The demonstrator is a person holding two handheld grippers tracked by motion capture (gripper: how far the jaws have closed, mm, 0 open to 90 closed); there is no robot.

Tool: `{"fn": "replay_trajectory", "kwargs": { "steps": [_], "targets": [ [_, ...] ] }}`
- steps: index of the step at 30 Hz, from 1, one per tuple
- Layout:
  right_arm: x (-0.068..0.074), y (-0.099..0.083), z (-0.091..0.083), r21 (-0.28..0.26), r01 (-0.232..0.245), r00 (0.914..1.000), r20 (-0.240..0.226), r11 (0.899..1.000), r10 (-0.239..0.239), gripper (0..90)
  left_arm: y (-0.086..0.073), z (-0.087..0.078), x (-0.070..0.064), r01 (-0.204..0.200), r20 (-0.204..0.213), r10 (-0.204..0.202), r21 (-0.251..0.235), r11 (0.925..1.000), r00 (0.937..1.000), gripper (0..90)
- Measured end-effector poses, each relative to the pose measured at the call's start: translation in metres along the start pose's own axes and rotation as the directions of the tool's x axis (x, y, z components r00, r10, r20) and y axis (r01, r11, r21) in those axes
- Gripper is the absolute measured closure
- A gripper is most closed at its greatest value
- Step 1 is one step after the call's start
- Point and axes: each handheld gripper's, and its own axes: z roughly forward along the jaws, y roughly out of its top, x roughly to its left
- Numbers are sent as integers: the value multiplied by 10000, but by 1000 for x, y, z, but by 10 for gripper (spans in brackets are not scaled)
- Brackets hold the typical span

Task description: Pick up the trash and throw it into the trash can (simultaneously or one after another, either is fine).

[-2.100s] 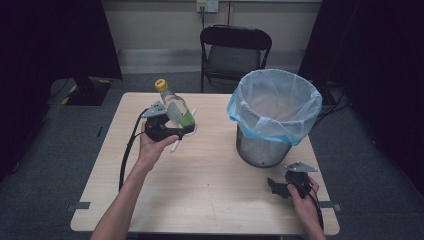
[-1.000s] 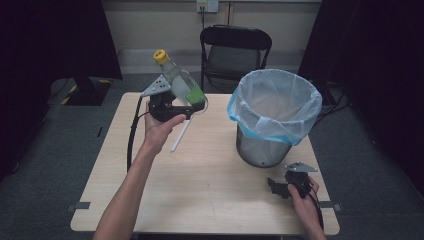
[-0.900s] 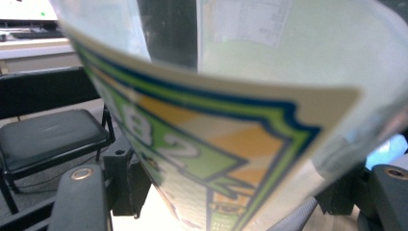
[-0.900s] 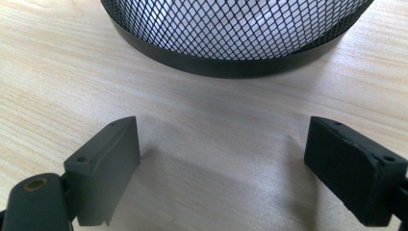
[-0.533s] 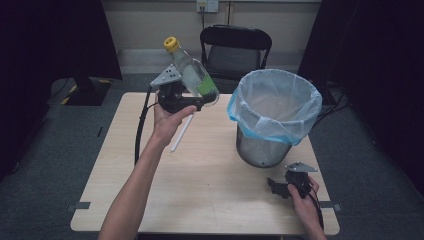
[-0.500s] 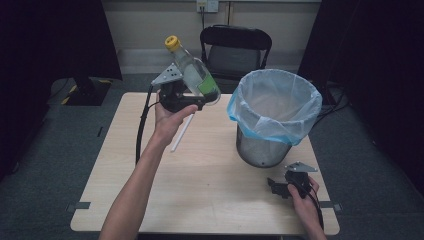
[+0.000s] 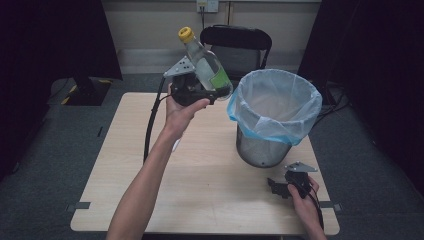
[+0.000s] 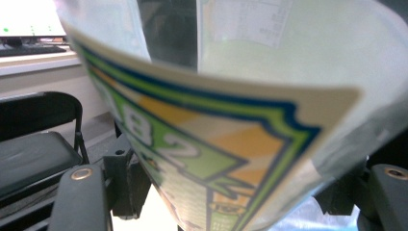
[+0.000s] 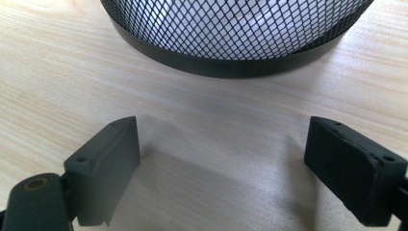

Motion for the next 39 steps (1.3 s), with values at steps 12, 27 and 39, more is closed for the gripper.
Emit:
{"fn": "replay_trajectory", "kwargs": {
  "steps": [12, 27, 39],
  "targets": [
    [0, 0, 0, -9, 0, 10000, 23, 10000, 0, 118, 10, 21, -13, -180, 501, 170, 188, 9997, 9986, 281],
    [0, 0, 0, -4, -19, 10000, 15, 10000, 19, 117, 27, 61, -28, -367, 1061, 319, 436, 9984, 9938, 280],
    [0, 0, 0, -13, -42, 10000, 20, 10000, 42, 117, 32, 97, -32, -210, 1683, 48, 946, 9953, 9857, 278]
  ]
}}
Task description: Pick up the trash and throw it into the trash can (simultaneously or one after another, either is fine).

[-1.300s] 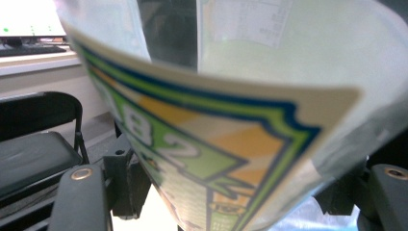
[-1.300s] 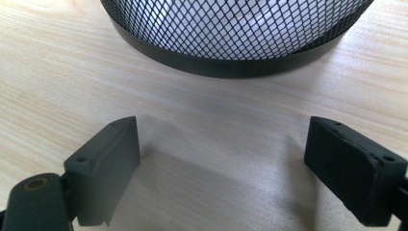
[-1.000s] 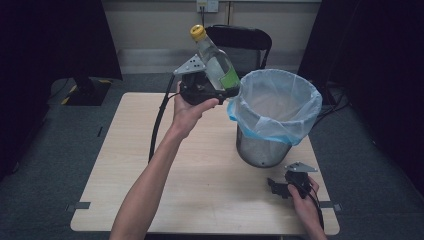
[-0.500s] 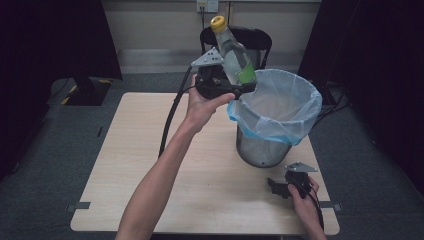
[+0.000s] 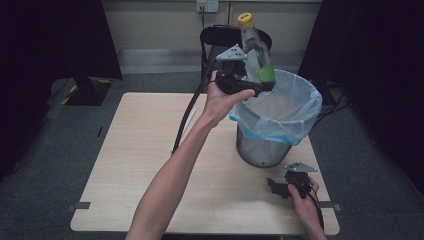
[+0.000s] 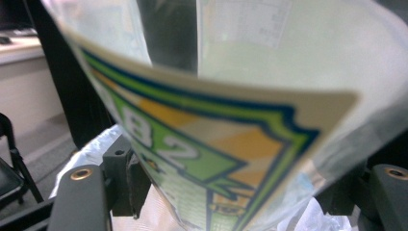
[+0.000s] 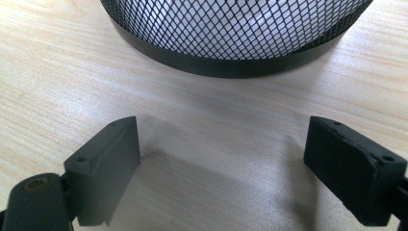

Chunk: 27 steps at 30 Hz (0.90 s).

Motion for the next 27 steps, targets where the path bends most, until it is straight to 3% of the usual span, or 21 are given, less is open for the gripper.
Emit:
{"fn": "replay_trajectory", "kwargs": {
  "steps": [3, 5, 12, 13, 14, 15, 16, 23, 27],
  "targets": [
    [0, 0, 0, -1, 1, 10000, -2, 10000, -1, 117, 1, 5, 2, -185, -178, 190, 271, 9995, 9997, 278],
    [0, 0, 0, -21, 29, 10000, 9, 10000, -29, 117, 2, 9, 5, 42, -52, -40, 253, 9997, 10000, 264],
    [0, 0, 0, -23, 27, 10000, 12, 10000, -27, 117, 2, 13, 7, 46, -91, -41, 604, 9982, 9999, 231],
    [0, 0, 0, -27, 55, 10000, 34, 10000, -55, 118, 3, 10, 6, 233, -66, -233, -44, 9997, 9997, 260],
    [0, 0, 0, -30, 45, 10000, 38, 10000, -44, 118, 6, 7, 5, 337, 85, -335, -371, 9987, 9994, 262],
    [0, 0, 0, -30, 45, 10000, 38, 10000, -44, 118, 6, 7, 5, 337, 85, -335, -371, 9987, 9994, 270],
    [0, 0, 0, -27, 38, 10000, 42, 10000, -38, 119, 13, 2, 1, 52, -77, -56, -526, 9986, 10000, 271],
    [0, -1, -1, -31, 63, 10000, -6, 10000, -63, 124, 14, -12, 2, -259, -358, 248, -294, 9992, 9991, 245],
    [0, -1, -1, -33, 70, 10000, -13, 10000, -70, 124, 9, -20, 7, -188, -452, 172, -350, 9992, 9988, 243]
  ]
}}
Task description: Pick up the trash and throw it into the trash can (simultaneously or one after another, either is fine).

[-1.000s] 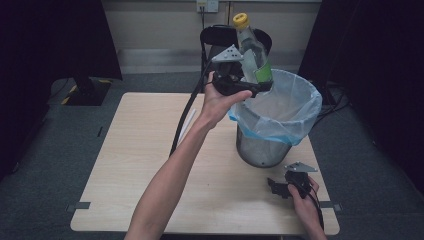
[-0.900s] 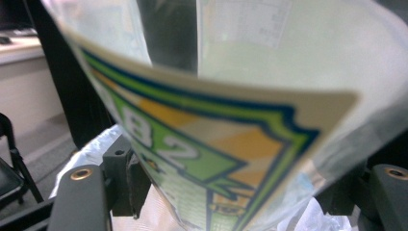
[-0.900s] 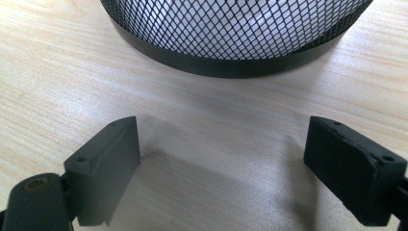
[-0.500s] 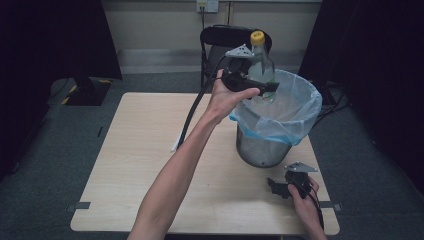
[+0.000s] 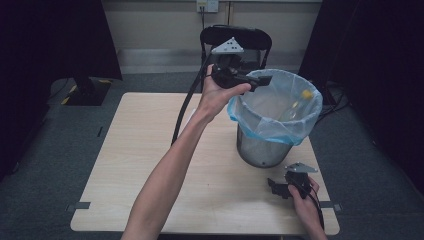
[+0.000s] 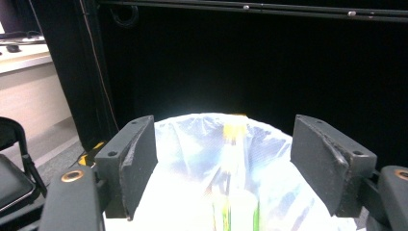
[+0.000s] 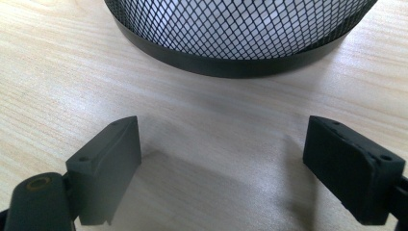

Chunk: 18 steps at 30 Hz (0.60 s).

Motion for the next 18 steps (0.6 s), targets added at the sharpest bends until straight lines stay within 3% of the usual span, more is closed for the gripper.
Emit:
{"fn": "replay_trajectory", "kwargs": {
  "steps": [3, 6, 9, 11, 14, 18],
  "targets": [
    [0, 0, 0, 23, -30, 10000, -31, 10000, 30, 124, -3, -7, 3, 237, 54, -237, -116, 9997, 9997, 235],
    [0, 0, 0, 22, -22, 10000, -30, 10000, 22, 124, -4, -14, 0, -73, -201, 72, -46, 10000, 9998, 237],
    [0, 0, 0, 27, -8, 10000, -48, 10000, 8, 124, -5, -21, 1, -5, -191, 3, -126, 9999, 9998, 237],
    [0, 0, 0, 30, 2, 10000, -32, 10000, -2, 124, -7, -32, 7, 333, -186, -335, -143, 9993, 9993, 252],
    [0, 0, 0, 30, 0, 10000, -35, 10000, 0, 124, -10, -39, 13, 347, -392, -342, 131, 9993, 9986, 263],
    [0, 0, 0, 35, 5, 10000, -59, 10000, -5, 124, -26, -60, 28, 845, -696, -828, 219, 9962, 9941, 264]
  ]
}}
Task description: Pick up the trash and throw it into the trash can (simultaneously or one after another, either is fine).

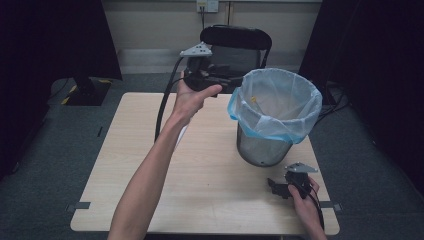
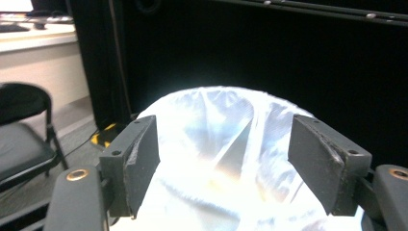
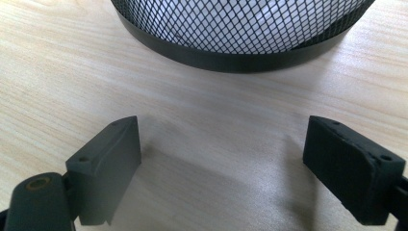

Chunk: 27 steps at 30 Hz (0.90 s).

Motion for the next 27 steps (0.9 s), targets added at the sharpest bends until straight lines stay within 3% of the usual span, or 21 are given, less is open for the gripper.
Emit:
{"fn": "replay_trajectory", "kwargs": {
  "steps": [9, 13, 14, 19, 23, 27],
  "targets": [
    [0, 0, 0, -2, 0, 10000, 3, 10000, 0, 124, -24, -30, 17, 86, -661, -85, 11, 10000, 9978, 280],
    [0, 0, 0, 1, -1, 10000, 0, 10000, 1, 124, -33, -39, 26, 566, -661, -571, -100, 9983, 9962, 319],
    [0, 0, 0, 0, -2, 10000, 9, 10000, 2, 124, -39, -43, 31, 889, -821, -897, -136, 9959, 9926, 332],
    [0, 0, 0, -1, -1, 10000, 4, 10000, 1, 123, -54, -48, 38, 735, -1320, -724, 36, 9973, 9886, 321],
    [0, 0, 0, -1, 1, 10000, 0, 10000, -1, 124, -63, -52, 42, 793, -1411, -780, 35, 9968, 9869, 323],
    [0, 0, 0, -3, -1, 10000, 3, 10000, 1, 124, -84, -60, 49, 1096, -1878, -1022, 293, 9935, 9769, 327]
  ]
}}
